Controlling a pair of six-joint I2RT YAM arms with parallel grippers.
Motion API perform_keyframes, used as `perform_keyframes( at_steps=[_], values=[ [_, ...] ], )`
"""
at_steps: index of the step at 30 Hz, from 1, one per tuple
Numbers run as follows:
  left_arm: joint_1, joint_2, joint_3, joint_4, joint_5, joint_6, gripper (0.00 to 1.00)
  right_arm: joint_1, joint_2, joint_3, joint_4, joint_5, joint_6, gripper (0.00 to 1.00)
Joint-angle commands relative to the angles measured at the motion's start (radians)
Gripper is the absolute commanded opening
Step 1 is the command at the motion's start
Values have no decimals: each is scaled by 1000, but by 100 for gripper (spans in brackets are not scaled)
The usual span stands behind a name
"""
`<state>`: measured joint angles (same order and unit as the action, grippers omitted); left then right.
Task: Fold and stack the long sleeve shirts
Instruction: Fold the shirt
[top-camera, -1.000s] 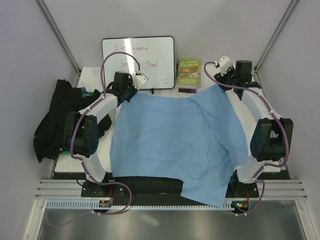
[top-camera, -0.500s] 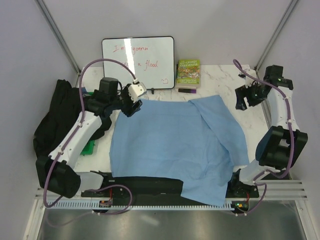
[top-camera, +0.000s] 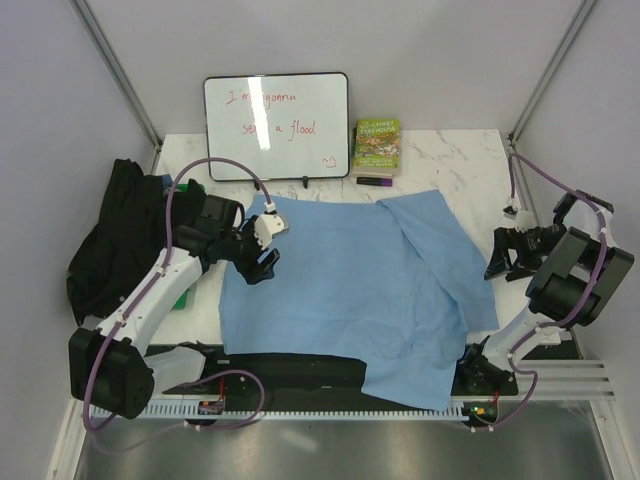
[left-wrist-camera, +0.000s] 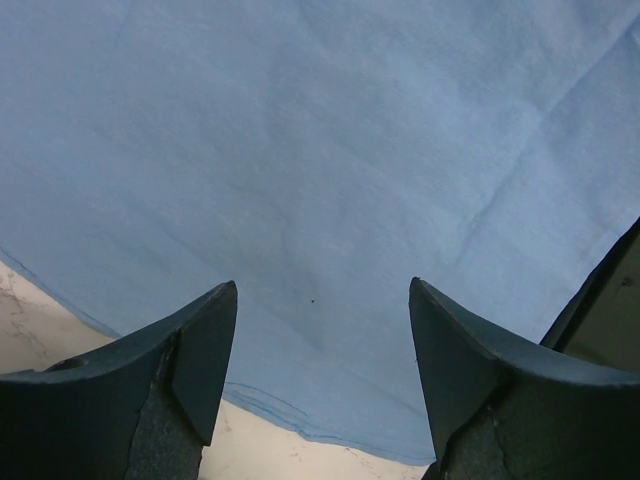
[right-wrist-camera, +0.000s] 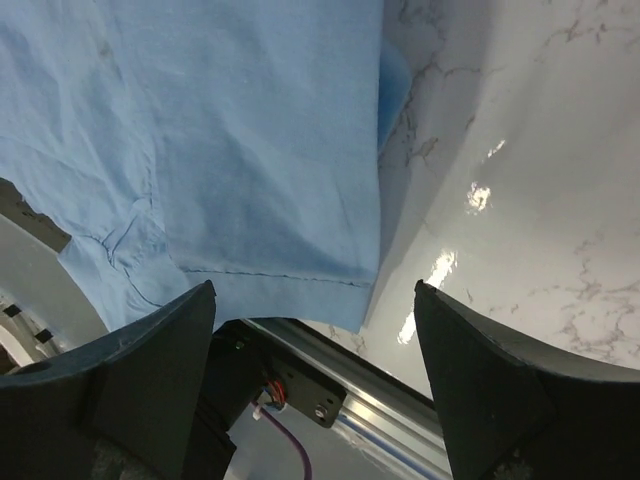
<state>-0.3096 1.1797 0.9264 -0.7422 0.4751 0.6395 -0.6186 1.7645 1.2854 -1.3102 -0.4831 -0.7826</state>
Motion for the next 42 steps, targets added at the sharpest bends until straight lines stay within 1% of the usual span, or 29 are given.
perform_keyframes(
  at_steps=[1, 7, 10, 11, 13, 14, 16, 17, 18, 21, 22, 23, 33, 36, 38, 39, 40, 42],
  values=[
    [1, -22, -17, 13, 43, -17, 77, 5, 84, 14, 18, -83, -11, 87],
    [3, -15, -35, 50, 51, -17, 77, 39, 135, -24, 112, -66, 49, 86],
    [3, -11, -46, 64, 48, -9, 77, 57, 139, -34, 103, -78, 59, 78],
    [1, -9, -50, 73, 43, -8, 77, 59, 139, -31, 91, -81, 49, 68],
    [3, -9, -60, 79, 37, 0, 77, 59, 124, -28, 48, -89, 36, 58],
    [3, -9, -61, 86, 34, 2, 77, 59, 118, -21, 33, -97, 29, 47],
    [3, -8, -64, 90, 31, 0, 77, 59, 93, -6, -20, -109, 5, 35],
    [3, -6, -64, 93, 31, -6, 77, 57, 86, 20, -40, -120, 0, 27],
    [1, -5, -64, 96, 31, -4, 77, 57, 72, 34, -78, -124, -9, 25],
    [4, -5, -64, 107, 31, -9, 77, 56, 37, 80, -133, -147, -20, 12],
    [3, -3, -63, 110, 28, -11, 77, 56, 33, 90, -144, -153, -23, 3],
    [4, 0, -61, 113, 26, -15, 77, 57, 30, 106, -150, -158, -20, 0],
    [12, 44, -35, 156, 10, -37, 76, 88, 29, 124, -152, -251, -27, 0],
    [18, 57, -15, 184, 28, -73, 75, 138, 32, 152, -150, -328, -23, 0],
    [23, 64, 2, 211, 43, -110, 74, 203, 39, 181, -149, -397, -17, 0],
    [24, 66, 6, 225, 57, -126, 73, 223, 53, 192, -146, -425, -6, 0],
    [27, 69, 11, 240, 60, -139, 73, 268, 62, 202, -139, -452, 11, 0],
    [29, 95, 26, 282, 60, -181, 73, 304, 88, 247, -117, -526, 54, 0]
  ],
)
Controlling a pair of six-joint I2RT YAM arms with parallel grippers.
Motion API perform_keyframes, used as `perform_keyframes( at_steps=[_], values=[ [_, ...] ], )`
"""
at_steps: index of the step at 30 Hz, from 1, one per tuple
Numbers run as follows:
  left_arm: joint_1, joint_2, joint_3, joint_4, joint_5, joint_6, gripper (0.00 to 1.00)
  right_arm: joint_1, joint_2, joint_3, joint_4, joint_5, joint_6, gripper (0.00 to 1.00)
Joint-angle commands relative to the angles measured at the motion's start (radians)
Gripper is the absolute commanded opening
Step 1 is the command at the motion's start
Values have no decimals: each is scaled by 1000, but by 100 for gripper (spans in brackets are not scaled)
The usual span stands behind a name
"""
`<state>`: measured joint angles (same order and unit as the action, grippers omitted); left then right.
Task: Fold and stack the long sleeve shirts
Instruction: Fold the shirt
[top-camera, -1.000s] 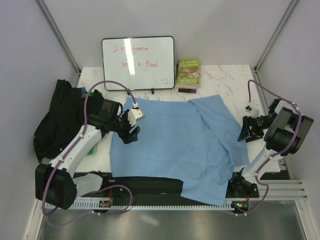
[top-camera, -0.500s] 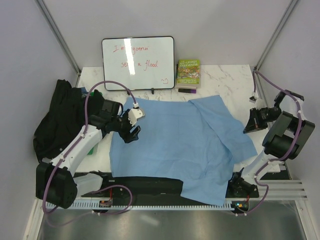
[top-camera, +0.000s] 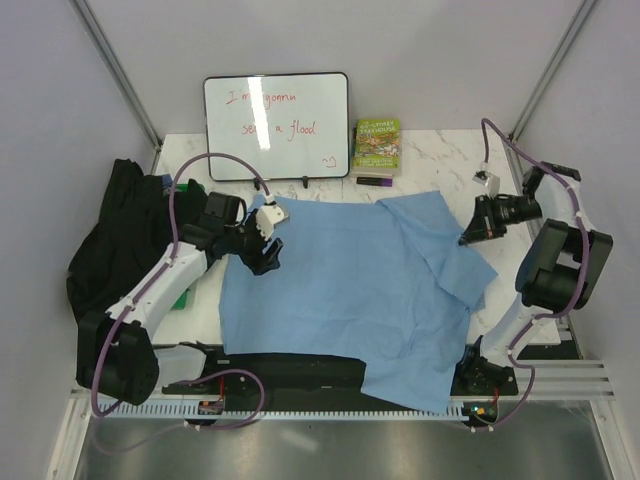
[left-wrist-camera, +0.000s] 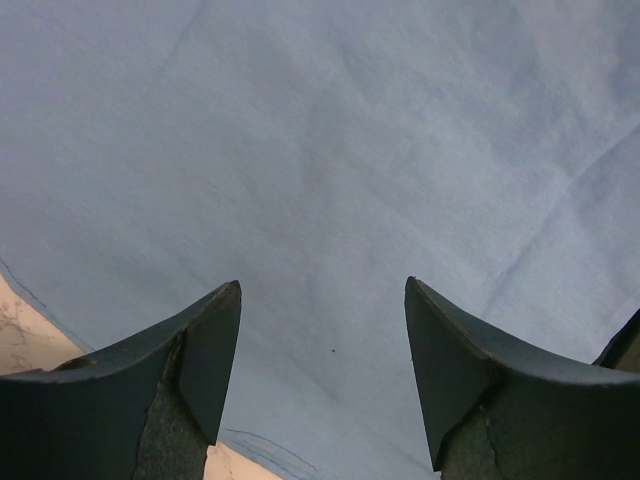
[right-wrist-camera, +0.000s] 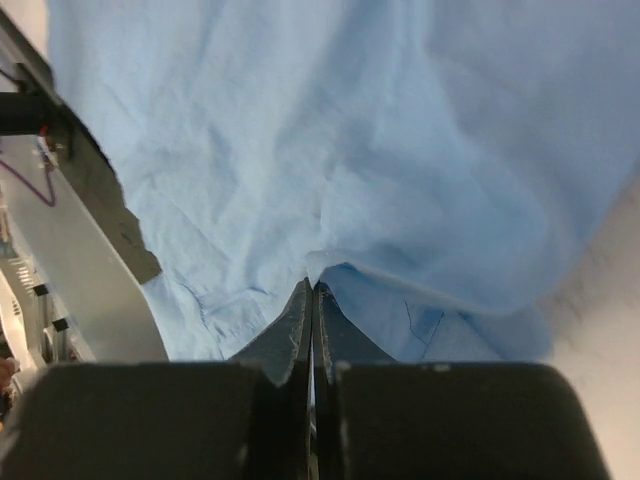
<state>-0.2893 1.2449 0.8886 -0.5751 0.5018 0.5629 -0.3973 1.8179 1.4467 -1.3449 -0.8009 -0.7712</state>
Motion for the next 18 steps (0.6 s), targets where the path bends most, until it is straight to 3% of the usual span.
perform_keyframes(
  at_steps=[1, 5, 10, 18],
  values=[
    [13, 46, 76, 119, 35, -106, 73, 107, 41, 98, -57, -221, 73, 0],
    [36, 194, 170, 198, -22, -48, 71, 126, 37, 176, 70, -268, 217, 0],
    [87, 479, 465, 156, 1, 107, 61, 126, 27, 302, 131, -328, 329, 0],
    [95, 692, 666, 155, -2, 371, 54, 126, -91, 317, 391, -408, 579, 0]
  ],
)
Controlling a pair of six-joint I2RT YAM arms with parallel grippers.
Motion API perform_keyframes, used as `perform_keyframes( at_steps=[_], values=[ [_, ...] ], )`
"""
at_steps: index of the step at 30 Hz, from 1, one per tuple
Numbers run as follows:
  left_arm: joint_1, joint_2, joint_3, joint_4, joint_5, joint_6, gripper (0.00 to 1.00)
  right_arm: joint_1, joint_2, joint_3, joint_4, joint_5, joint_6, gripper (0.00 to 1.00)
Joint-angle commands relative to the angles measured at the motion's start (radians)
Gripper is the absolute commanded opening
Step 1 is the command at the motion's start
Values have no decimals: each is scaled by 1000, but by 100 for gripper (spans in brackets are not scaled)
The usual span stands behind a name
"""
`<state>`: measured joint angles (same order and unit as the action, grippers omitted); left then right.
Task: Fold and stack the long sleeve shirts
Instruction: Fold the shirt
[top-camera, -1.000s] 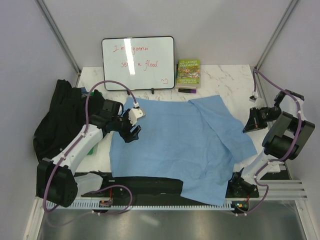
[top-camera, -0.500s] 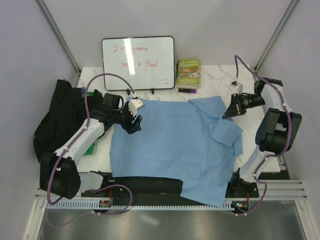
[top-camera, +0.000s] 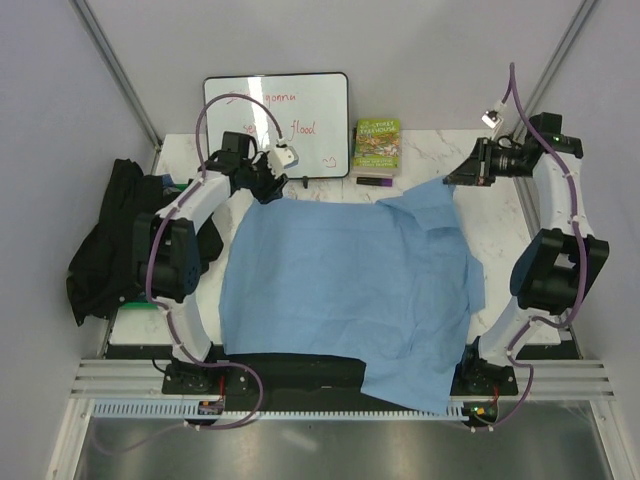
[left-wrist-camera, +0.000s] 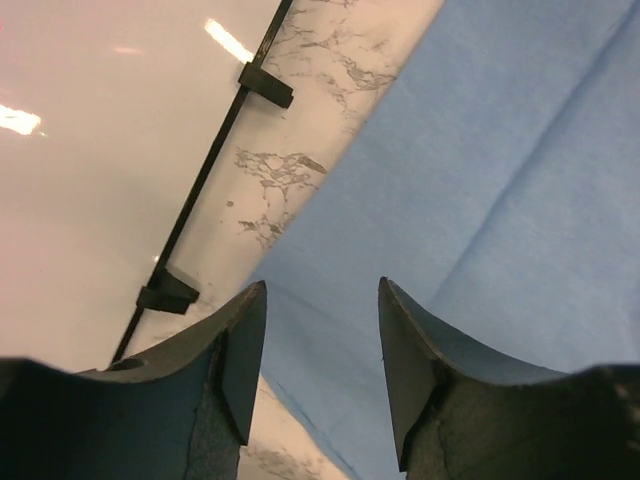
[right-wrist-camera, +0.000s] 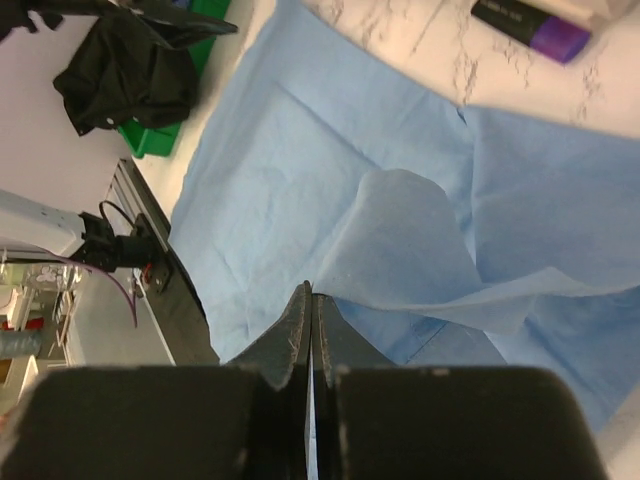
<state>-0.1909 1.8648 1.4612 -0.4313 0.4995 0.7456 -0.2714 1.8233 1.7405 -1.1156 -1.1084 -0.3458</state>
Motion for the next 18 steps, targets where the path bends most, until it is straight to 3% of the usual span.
perform_keyframes(
  at_steps=[1, 9, 18],
  values=[
    [-4, 94, 115, 11, -9, 196, 52, 0, -107, 10, 184, -105, 177, 0],
    [-4, 284, 293, -72, -55, 290, 50, 5, -180, -1, 284, -123, 270, 0],
    [-4, 361, 343, -147, -85, 386, 48, 21, -219, -1, 370, -142, 344, 0]
  ],
)
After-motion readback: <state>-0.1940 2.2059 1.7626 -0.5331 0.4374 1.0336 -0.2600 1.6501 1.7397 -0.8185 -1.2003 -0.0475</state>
